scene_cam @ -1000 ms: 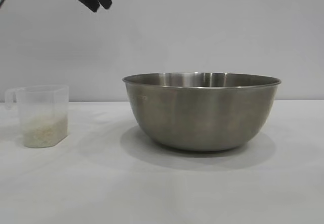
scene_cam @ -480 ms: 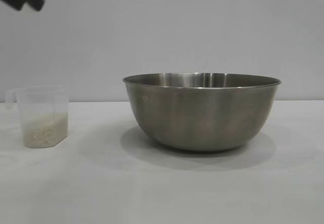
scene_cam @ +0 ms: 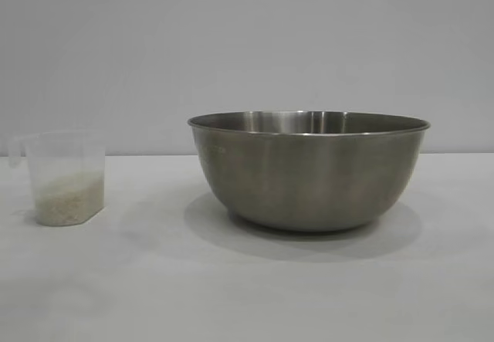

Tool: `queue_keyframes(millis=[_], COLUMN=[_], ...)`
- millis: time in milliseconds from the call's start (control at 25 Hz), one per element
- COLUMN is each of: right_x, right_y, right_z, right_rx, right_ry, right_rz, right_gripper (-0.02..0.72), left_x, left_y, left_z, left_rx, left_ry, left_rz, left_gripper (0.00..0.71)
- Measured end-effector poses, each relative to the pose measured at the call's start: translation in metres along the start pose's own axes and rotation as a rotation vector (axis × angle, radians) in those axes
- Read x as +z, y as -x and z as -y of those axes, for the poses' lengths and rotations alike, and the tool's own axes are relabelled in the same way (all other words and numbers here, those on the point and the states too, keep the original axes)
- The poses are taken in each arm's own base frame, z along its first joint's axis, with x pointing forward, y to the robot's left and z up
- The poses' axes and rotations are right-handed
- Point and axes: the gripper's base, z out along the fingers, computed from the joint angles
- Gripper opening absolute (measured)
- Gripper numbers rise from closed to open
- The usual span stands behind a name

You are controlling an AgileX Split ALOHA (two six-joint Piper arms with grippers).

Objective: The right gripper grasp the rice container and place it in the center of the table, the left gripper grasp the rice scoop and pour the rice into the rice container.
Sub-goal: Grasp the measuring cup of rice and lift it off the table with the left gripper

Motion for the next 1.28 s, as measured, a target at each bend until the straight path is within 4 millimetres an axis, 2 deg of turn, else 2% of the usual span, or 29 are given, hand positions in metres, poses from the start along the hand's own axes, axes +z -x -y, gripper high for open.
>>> queue_keyframes(millis=[160,360,440,720,1280], right_x=[0.000,0.000,0.000,0.000,0.000], right_y=[0.000,0.000,0.000,0.000,0.000], right_z=[0.000,0.000,0.000,0.000,0.000], right_rx=[0.001,0.001,0.001,0.001,0.001], right_ry=[-0.001,-0.001,-0.001,-0.001,-0.001], right_rz=[0.000,0.000,0.000,0.000,0.000], right_gripper=[0.409,0.409,0.409,0.409,0.409], left_x=[0.007,0.018,0.019,0.020,0.041], left_y=[-0.017,-0.049,-0.054,-0.053,-0.033], left_z=[0.006,0.014,0.014,0.009,0.008], left_rx=[0.042,0.070,0.068,-0.004,-0.018], left_ry=[-0.034,-0.099,-0.095,-0.029,-0.011], left_rz=[0.060,-0.060,-0.082,-0.082,0.022], left_gripper=[0.237,0.237,0.237,0.237,0.237])
